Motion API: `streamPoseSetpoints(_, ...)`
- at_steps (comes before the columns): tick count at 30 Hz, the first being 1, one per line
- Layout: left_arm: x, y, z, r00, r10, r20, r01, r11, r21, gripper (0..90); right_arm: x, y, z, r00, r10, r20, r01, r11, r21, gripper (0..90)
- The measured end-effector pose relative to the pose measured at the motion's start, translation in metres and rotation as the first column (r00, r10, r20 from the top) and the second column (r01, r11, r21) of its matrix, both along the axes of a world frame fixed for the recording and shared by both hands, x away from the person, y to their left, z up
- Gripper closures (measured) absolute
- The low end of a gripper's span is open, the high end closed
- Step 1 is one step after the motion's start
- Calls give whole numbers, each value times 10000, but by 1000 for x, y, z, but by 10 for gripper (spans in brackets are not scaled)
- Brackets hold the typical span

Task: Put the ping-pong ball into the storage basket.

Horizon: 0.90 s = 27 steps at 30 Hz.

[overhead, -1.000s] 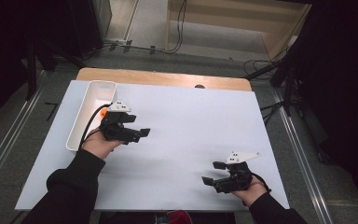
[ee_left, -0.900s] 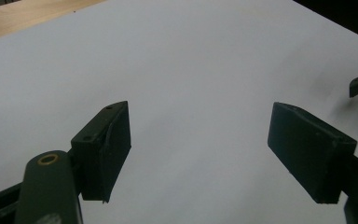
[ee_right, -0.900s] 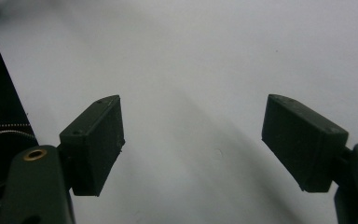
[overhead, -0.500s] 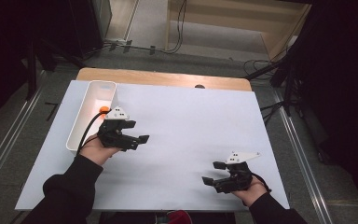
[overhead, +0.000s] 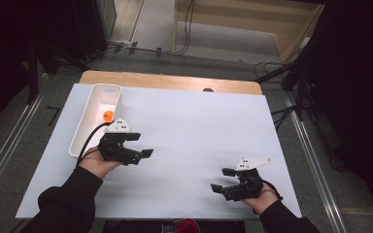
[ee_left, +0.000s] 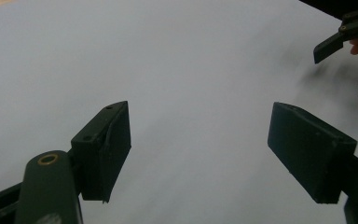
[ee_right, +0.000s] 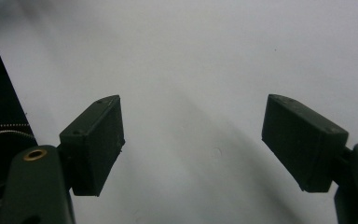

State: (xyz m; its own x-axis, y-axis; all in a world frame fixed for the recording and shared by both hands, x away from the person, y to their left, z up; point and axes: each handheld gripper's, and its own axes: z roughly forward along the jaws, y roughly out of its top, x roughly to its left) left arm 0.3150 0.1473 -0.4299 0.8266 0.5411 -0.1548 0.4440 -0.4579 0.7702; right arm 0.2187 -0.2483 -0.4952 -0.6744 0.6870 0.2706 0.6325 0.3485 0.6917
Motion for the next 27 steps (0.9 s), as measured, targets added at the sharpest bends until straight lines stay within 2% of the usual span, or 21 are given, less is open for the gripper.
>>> streamPoseSetpoints(6,-8,5,-5,9999,-161,22,161,9998,147,217,0,0,0,10000,-13,-5,13,10000,-4,195)
streamPoseSetpoints(8,-10,6,-7,9999,-141,-53,141,9999,49,218,0,0,0,10000,-16,5,16,10000,1,195)
streamPoseSetpoints(13,-18,9,-9,9994,-330,123,330,9995,12,218,0,-1,0,10000,-32,7,32,10000,-24,195)
streamPoseSetpoints(21,-27,11,-17,9983,-582,-39,583,9982,161,218,0,0,0,10000,-72,-54,72,10000,-29,195)
streamPoseSetpoints(27,-30,16,-20,9983,-557,-143,560,9982,195,218,0,-1,0,10000,-93,-34,93,9999,-44,195)
